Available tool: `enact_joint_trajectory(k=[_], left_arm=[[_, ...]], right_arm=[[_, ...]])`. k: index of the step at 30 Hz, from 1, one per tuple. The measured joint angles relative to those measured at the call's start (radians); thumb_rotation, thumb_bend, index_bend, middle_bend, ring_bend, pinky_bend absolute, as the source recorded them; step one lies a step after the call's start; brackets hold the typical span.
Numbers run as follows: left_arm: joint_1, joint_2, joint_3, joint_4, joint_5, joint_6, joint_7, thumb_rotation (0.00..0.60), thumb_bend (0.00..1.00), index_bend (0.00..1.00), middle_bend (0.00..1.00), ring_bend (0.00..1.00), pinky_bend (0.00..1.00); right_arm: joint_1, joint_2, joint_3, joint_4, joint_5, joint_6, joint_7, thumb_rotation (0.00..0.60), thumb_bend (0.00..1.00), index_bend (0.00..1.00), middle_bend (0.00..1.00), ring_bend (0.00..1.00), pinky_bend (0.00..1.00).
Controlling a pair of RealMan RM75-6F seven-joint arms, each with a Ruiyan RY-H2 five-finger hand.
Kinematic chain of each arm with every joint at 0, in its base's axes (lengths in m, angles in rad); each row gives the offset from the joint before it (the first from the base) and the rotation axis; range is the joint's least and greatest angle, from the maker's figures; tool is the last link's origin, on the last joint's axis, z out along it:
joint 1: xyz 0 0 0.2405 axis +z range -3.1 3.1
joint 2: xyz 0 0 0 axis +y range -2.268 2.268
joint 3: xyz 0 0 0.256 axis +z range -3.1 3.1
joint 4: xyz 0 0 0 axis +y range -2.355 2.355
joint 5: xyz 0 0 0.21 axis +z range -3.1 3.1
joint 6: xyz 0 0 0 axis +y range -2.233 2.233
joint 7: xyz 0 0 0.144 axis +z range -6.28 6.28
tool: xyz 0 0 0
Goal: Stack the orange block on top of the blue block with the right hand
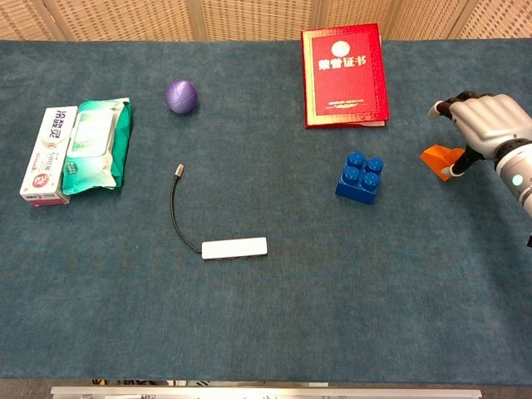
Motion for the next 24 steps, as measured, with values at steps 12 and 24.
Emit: enact_joint_trajectory(k=[12,24], left_arm=[[-0.001,-0.001,0.000,-0.001,0.002,-0.001,0.007,0.600,0.04,0.51,0.61,0.49,0.46],[-0.002,-0.004,0.000,-0.001,0.001,-0.004,0.013,0.600,0.04,0.51,0.61,0.49,0.46]], right_arm=[[-0.011,0.029,-0.010,0.020,0.030,0.013,-0.006,0.600,0.00,0.25,0.24,0.11,0.19],[-0.029,0.063,-0.010,-0.021,0.051,0.024,0.023,0.600,0.00,0.25,0.19,0.11,0.19]])
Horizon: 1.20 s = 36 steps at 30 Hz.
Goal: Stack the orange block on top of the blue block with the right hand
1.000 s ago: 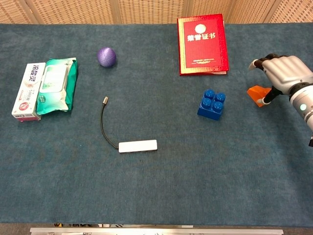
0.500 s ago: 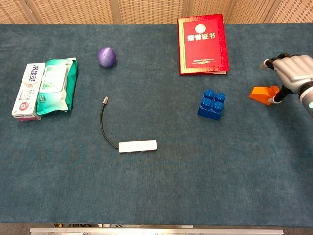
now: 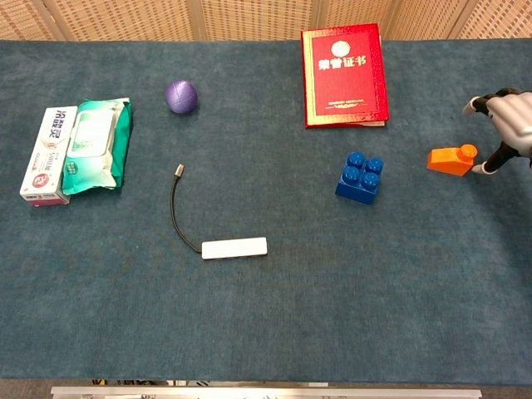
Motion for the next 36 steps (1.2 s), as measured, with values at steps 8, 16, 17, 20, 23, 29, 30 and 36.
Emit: enact_joint_trajectory(k=[8,16,17,20,23,29,30,36], left_arm=[[0.001,0.003,0.001,-0.003,0.005,0.002,-0.007,0.600,0.04,0.51,0.61,0.49,0.46],[0.002,0.005,0.001,-0.003,0.006,0.002,-0.015,0.600,0.04,0.51,0.61,0.49,0.46],[0.002,0.005,0.001,-0.003,0.006,0.001,-0.016,0.600,0.04,0.51,0.61,0.49,0.46],[0.002,0.006,0.000,-0.004,0.005,0.002,-0.017,0.600,0.04,0.51,0.61,0.49,0.46],[0.002,0.006,0.000,-0.004,0.007,0.003,-0.019,0.600,0.04,0.51,0.61,0.49,0.46],[0.003,0.007,0.000,-0.005,0.008,0.003,-0.020,0.600,0.04,0.51,0.61,0.49,0.46],[0.003,0.007,0.000,-0.006,0.008,0.003,-0.020,0.600,0.04,0.51,0.61,0.49,0.46],[0.003,0.008,0.000,-0.006,0.007,0.003,-0.023,0.600,0.04,0.51,0.61,0.49,0.46]], right_arm=[[-0.013,0.016,-0.001,-0.076,0.018,0.009,0.029,0.600,0.00,0.33,0.17,0.08,0.19],[-0.007,-0.009,0.017,-0.082,0.087,0.023,0.005,0.600,0.02,0.36,0.17,0.08,0.19],[-0.005,-0.012,0.019,-0.083,0.103,0.024,-0.006,0.600,0.03,0.36,0.17,0.08,0.19],[0.003,-0.021,0.024,-0.086,0.143,0.028,-0.036,0.600,0.08,0.37,0.17,0.08,0.19],[0.010,-0.028,0.028,-0.088,0.177,0.034,-0.062,0.600,0.11,0.38,0.17,0.08,0.19],[0.022,-0.043,0.034,-0.083,0.216,0.056,-0.093,0.600,0.12,0.38,0.17,0.08,0.19],[0.024,-0.045,0.034,-0.081,0.219,0.058,-0.095,0.600,0.13,0.38,0.17,0.08,0.19],[0.033,-0.057,0.034,-0.068,0.230,0.055,-0.097,0.600,0.19,0.41,0.17,0.08,0.19]])
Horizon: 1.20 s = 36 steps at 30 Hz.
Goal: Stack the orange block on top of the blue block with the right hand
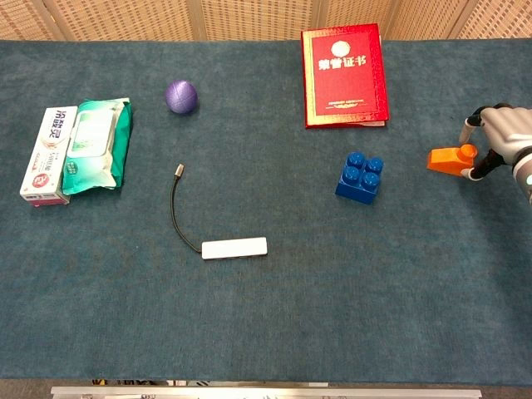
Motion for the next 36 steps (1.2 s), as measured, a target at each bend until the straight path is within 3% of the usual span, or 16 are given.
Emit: enact_joint_trajectory(k=[9,24,36], left_arm=[[0.001,0.003,-0.001,0.001,-0.001,0.000,-0.008,0.600,0.04,0.51,0.61,0.49,0.46],[0.001,0.002,-0.001,0.000,-0.001,0.001,-0.002,0.600,0.04,0.51,0.61,0.49,0.46],[0.003,0.012,0.004,-0.004,0.020,0.009,0.004,0.600,0.04,0.51,0.61,0.49,0.46]], right_arm=[[0.011,-0.011,-0.004,0.013,0.012,-0.005,-0.004,0.600,0.26,0.45,0.17,0.08,0.19],[0.015,-0.007,-0.010,0.002,0.018,0.004,-0.002,0.600,0.28,0.52,0.18,0.08,0.19],[0.007,0.045,0.001,-0.129,-0.024,0.059,0.014,0.600,0.28,0.52,0.18,0.08,0.19]])
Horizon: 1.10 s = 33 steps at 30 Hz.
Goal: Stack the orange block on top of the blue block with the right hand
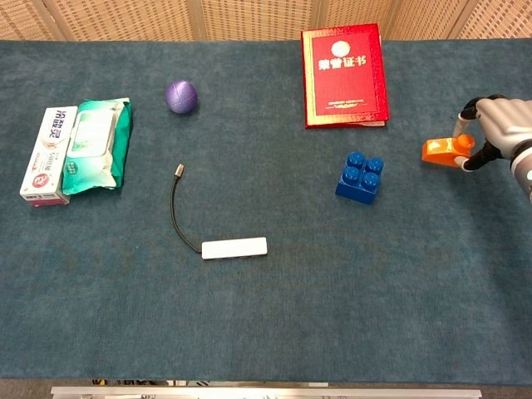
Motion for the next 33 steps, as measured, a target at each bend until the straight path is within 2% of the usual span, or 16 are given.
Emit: enact_joint_trajectory(k=[8,17,26,33], left_arm=[[0.011,0.029,0.021,0.014,0.036,0.007,-0.023,0.600,0.04,0.51,0.61,0.49,0.46],[0.021,0.058,0.038,0.038,0.078,0.017,-0.061,0.600,0.04,0.51,0.61,0.49,0.47],[0.026,0.064,0.051,0.083,0.135,0.040,-0.145,0.600,0.04,0.53,0.61,0.49,0.48],[0.031,0.083,0.078,0.119,0.170,0.033,-0.227,0.600,0.04,0.53,0.61,0.49,0.49]], right_arm=[[0.009,0.038,0.020,-0.169,-0.028,0.098,-0.047,0.600,0.28,0.52,0.18,0.08,0.19],[0.034,0.019,0.022,-0.282,-0.063,0.185,-0.129,0.600,0.28,0.52,0.18,0.08,0.19],[0.057,-0.039,0.020,-0.316,-0.072,0.225,-0.171,0.600,0.28,0.52,0.18,0.08,0.19],[0.069,-0.093,0.022,-0.284,-0.063,0.241,-0.185,0.600,0.28,0.52,0.18,0.08,0.19]])
